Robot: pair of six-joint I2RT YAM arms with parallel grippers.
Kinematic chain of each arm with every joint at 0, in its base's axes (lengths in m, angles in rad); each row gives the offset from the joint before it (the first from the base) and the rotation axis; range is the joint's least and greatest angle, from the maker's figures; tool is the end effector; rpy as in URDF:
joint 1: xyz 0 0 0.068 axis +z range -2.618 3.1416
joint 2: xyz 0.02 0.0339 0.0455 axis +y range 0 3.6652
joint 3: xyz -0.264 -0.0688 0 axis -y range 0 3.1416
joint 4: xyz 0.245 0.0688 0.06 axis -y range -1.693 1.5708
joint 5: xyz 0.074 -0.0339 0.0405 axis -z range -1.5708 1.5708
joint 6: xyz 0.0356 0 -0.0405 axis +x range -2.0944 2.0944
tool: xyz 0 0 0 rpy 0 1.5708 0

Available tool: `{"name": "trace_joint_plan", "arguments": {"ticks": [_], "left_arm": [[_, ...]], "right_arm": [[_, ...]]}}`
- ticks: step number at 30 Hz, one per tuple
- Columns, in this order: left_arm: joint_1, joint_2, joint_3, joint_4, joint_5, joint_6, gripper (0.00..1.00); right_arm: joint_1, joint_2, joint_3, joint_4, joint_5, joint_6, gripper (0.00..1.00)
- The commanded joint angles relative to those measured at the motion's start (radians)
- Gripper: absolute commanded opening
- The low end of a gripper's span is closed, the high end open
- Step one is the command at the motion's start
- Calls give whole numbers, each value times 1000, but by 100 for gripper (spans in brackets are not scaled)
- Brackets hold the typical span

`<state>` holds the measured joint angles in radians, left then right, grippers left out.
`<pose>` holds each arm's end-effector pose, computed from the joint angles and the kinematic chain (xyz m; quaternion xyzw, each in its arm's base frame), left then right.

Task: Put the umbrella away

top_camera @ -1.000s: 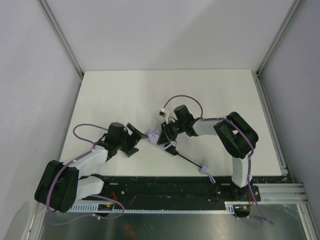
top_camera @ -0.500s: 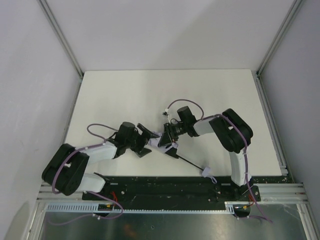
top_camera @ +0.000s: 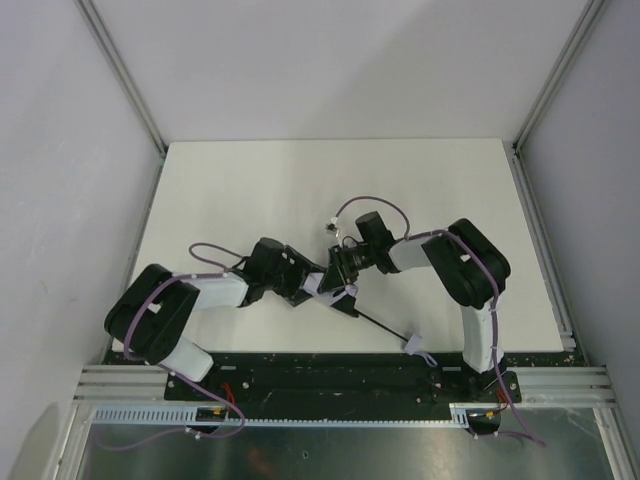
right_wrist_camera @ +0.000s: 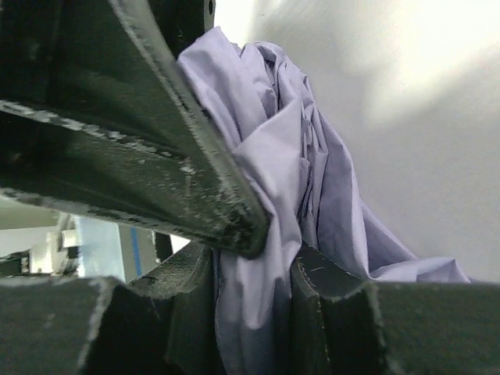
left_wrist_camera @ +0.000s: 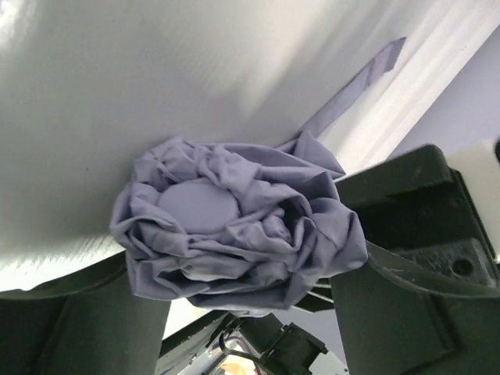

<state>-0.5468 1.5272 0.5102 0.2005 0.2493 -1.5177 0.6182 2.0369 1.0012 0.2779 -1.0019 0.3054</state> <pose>0.2198 -0.1441 0.1214 -0.3899 0.8373 -0.3730 0.0882 0.2946 0.2463 0.1051 -0.3131 0.7662 0.5494 0.1139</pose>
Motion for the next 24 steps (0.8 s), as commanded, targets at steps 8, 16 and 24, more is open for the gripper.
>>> {"name": "trace_joint_plan", "arguments": {"ticks": [8,16,24], "left_arm": [[16,75,-75,-80,-199,180,19],[10,49,-61,-95,-138,205,0],[15,37,-62,-158,-63,119,0]], "right_arm": [[72,-125,-9,-70,1,-104,0],[56,-277,15,-208,312,-42,62],[230,-503,14,-430,885,-323,86]]}}
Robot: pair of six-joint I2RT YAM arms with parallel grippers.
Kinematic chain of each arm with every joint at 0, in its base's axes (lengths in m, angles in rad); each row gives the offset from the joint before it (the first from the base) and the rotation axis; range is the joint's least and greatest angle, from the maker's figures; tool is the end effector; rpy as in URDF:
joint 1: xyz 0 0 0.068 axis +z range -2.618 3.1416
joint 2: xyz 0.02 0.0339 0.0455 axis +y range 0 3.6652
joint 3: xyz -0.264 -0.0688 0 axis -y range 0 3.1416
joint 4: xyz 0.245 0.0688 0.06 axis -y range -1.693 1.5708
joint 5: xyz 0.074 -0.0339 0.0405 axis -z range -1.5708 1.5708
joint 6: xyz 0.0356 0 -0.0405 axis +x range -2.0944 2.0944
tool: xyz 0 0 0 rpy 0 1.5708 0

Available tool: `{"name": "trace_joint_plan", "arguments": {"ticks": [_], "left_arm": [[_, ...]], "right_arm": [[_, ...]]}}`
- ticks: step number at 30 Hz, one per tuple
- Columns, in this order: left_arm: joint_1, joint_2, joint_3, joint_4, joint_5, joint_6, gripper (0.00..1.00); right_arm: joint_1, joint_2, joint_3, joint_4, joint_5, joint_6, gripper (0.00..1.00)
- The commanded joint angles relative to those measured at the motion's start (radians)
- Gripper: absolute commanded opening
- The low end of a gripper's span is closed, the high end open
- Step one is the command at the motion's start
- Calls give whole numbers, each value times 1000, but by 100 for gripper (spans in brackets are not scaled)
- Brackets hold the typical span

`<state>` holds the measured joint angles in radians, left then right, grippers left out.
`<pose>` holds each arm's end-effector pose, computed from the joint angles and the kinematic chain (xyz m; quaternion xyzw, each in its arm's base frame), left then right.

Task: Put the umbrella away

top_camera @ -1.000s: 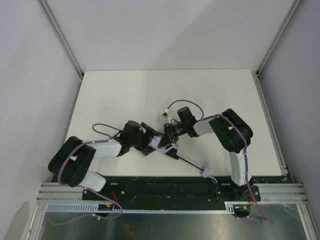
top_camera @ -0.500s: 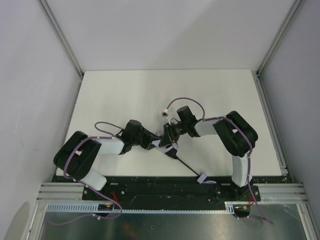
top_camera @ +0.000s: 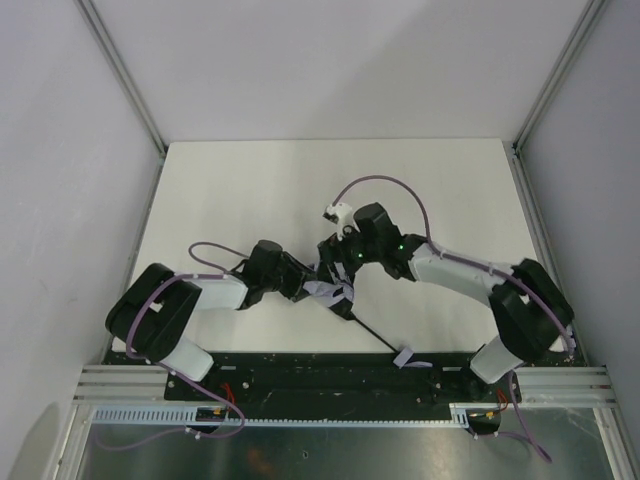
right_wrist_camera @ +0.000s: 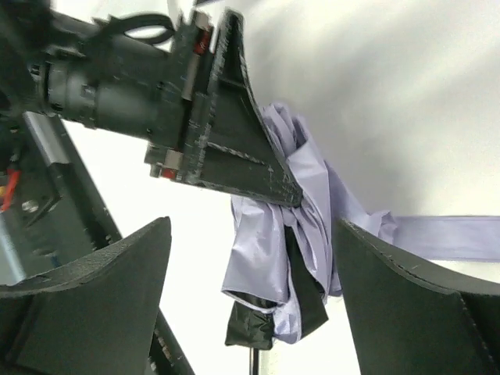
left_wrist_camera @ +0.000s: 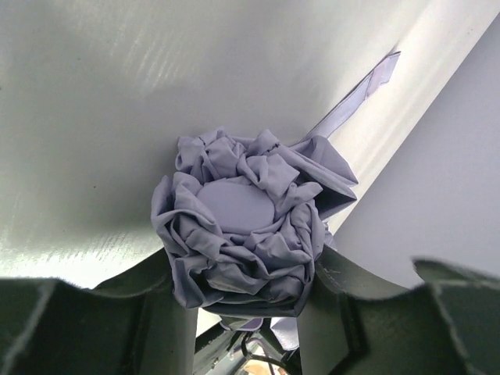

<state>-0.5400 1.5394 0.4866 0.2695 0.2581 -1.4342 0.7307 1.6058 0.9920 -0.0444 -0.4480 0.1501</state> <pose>0.2200 -0.1425 0.1177 -0.3514 0.8471 -0.3830 0.1105 0.2489 0.2437 0.2204 -0.3443 0.8106 0.3635 0.3036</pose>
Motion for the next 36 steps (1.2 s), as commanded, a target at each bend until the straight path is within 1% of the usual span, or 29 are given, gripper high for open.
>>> {"name": "trace_joint_plan", "arguments": {"ticks": [1,3,9,13,16,18,19,22,23,25,28,29,30,31,32,35,36], "left_arm": [[14,30,-39,-233,-52,18,0],[32,44,-37,-241,-15,-3,0],[92,53,-29,-258,38,-18,0],[113,44,-26,-263,54,-16,0],[122,37,-32,-290,66,-21,0],[124,32,-34,-295,70,-19,0],[125,28,-34,-298,72,-18,0],[126,10,-31,-302,70,-6,0],[128,-1,-28,-303,66,4,0],[132,-24,-19,-304,51,22,0],[141,-49,2,-305,37,48,1],[145,-53,10,-304,41,57,3],[149,-54,19,-304,47,65,7],[154,-56,27,-303,54,74,14],[158,-60,36,-303,57,86,24],[164,-112,52,-303,32,133,67],[167,-144,53,-303,16,151,80]], "right_arm": [[161,-74,21,-114,408,-199,86],[244,-64,2,-96,544,-245,87],[415,48,-26,17,819,-337,87],[464,163,-15,117,946,-427,86],[466,255,4,147,1058,-475,85],[454,310,17,156,1088,-485,82],[446,331,23,154,1087,-484,77],[416,373,41,104,1017,-454,46],[406,378,43,83,975,-440,38],[382,379,44,31,871,-402,24],[331,385,46,-48,653,-362,6],[316,388,46,-64,580,-349,3],[302,391,46,-78,520,-338,2],[287,394,46,-88,457,-328,1],[273,396,46,-96,404,-318,0],[228,402,46,-109,268,-290,0],[213,403,46,-111,221,-280,0]]}}
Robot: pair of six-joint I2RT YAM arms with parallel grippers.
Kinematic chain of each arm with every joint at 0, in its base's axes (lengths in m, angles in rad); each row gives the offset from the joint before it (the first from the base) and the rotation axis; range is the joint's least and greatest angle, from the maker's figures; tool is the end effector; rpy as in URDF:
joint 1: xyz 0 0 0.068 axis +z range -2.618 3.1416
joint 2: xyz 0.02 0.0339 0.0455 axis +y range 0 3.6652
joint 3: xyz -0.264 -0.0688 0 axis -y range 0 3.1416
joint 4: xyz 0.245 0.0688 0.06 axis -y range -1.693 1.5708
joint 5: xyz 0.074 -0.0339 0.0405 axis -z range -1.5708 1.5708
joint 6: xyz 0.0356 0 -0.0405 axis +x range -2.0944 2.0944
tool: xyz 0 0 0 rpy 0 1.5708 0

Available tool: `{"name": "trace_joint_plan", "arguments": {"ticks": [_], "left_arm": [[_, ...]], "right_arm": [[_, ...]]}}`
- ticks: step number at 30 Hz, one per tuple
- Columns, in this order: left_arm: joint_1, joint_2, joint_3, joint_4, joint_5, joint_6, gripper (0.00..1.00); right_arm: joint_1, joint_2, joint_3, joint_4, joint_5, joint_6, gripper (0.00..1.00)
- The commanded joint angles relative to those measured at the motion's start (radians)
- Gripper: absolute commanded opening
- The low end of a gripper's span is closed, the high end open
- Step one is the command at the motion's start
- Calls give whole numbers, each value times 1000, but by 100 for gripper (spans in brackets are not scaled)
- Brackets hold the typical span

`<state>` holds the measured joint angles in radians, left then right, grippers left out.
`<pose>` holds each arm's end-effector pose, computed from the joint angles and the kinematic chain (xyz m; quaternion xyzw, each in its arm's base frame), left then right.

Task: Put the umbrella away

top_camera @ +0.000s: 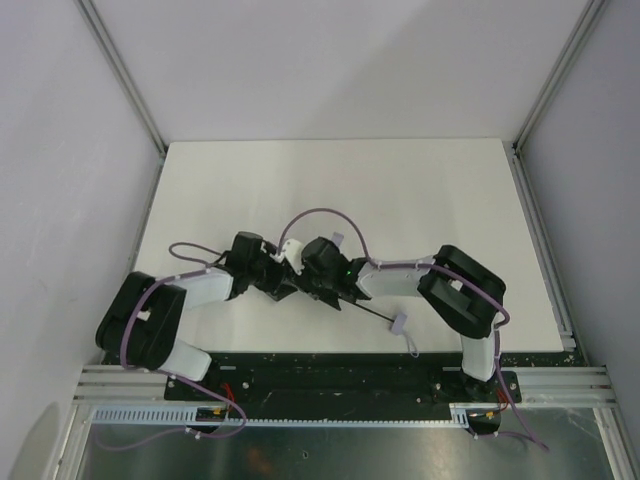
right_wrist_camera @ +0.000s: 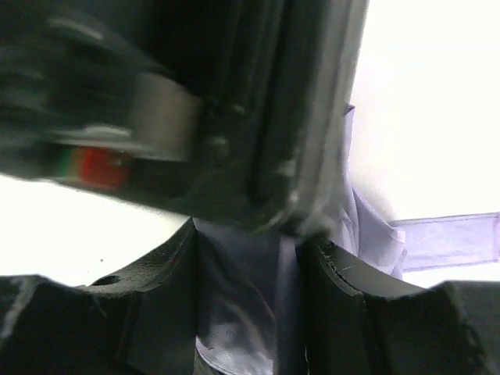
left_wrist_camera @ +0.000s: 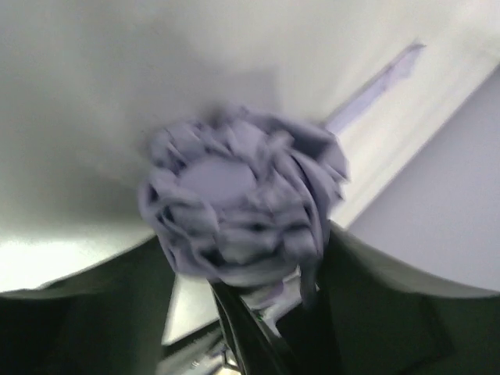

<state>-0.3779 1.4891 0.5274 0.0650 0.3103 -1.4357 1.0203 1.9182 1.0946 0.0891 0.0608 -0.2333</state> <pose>0.2332 -0.1043 0.1257 -0.4264 0.8308 -0.3472 0.0865 0.2120 0.3412 0.1494 -0.5258 0.7470 0.1300 0.3855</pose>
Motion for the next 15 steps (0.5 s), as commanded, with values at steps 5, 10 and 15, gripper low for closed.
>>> {"name": "trace_joint_plan", "arguments": {"ticks": [5,10,15], "left_arm": [[45,-293,-28,-99,-105,221,99],[66,-375,-80,-97,-71,213,99],[51,-338,-91,-74,-46,185,99]], "right_arm": [[-177,102,-55,-229,-520,162,0],[-270,154,-38,-206,-719,263,0],[-341,213,-30,-155,-847,369,0]]}}
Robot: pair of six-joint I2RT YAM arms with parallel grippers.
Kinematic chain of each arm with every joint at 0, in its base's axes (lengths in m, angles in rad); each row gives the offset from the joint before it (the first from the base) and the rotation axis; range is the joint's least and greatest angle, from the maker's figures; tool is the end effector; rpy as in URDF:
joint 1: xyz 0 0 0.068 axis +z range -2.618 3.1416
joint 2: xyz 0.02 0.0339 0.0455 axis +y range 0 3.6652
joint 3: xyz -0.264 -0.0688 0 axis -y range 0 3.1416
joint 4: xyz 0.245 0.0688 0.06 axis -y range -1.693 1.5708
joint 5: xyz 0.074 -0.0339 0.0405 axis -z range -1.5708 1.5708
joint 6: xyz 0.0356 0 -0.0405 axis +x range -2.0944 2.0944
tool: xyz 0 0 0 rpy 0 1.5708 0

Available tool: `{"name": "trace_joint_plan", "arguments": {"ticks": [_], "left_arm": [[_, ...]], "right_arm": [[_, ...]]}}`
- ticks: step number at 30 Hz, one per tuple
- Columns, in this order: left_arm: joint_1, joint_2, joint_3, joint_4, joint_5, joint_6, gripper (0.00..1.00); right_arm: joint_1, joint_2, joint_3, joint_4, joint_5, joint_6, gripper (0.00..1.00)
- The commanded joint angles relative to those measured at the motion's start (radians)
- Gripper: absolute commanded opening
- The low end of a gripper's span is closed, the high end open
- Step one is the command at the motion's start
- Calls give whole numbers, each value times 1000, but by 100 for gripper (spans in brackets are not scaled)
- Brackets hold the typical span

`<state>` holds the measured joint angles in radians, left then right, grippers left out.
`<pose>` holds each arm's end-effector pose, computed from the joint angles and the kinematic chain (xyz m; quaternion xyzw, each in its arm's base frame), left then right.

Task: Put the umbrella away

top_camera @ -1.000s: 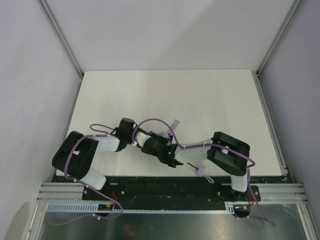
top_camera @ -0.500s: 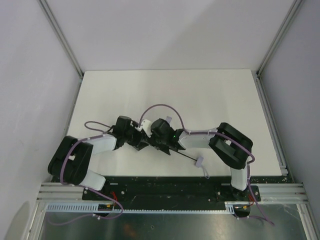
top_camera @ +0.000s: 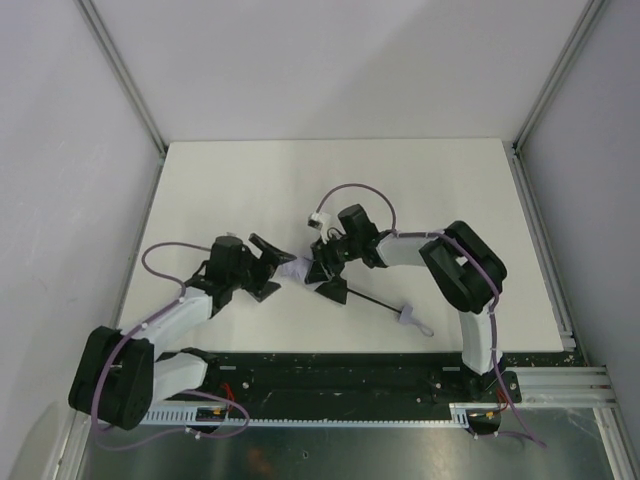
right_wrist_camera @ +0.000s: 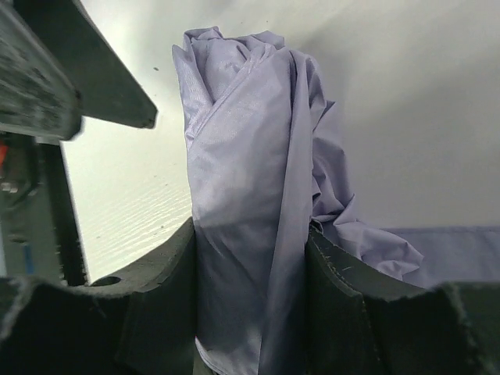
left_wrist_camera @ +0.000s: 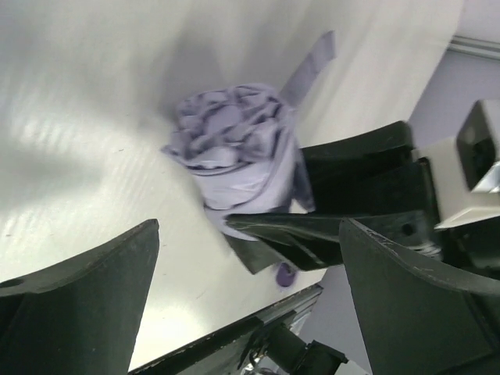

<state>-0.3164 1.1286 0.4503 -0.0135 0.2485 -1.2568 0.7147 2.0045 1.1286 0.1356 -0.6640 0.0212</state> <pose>0.2054 -0.0765 0.1759 -0.3598 0.8244 -0.3781 0.2188 0.2947 0.2848 0.1345 -0.4176 0.7689 0.4155 0.2486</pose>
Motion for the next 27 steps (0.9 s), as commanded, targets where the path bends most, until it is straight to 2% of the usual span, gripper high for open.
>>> {"name": "trace_joint_plan", "arguments": {"ticks": [1,5,12,16,20,24,27], "left_arm": [[-19,33,-11,7,12,-1,99],[-56,110,21,7,6,-52,99],[-108,329,88,115,36,-117,99],[-121,409,107,121,-25,-114,96],[-121,466,87,118,-68,-81,75],[-122,488,61,121,-76,-52,43],[-126,484,54,121,-75,-35,13]], "right_arm": [[-41,135,-60,-199,-134,121,0],[-57,169,-37,-202,-172,132,0],[-63,182,-28,-190,-213,143,0],[-66,179,-27,-182,-243,144,0],[-66,165,-27,-164,-277,146,0],[-62,140,-28,-148,-297,146,0],[-61,117,-27,-105,-294,170,0]]}}
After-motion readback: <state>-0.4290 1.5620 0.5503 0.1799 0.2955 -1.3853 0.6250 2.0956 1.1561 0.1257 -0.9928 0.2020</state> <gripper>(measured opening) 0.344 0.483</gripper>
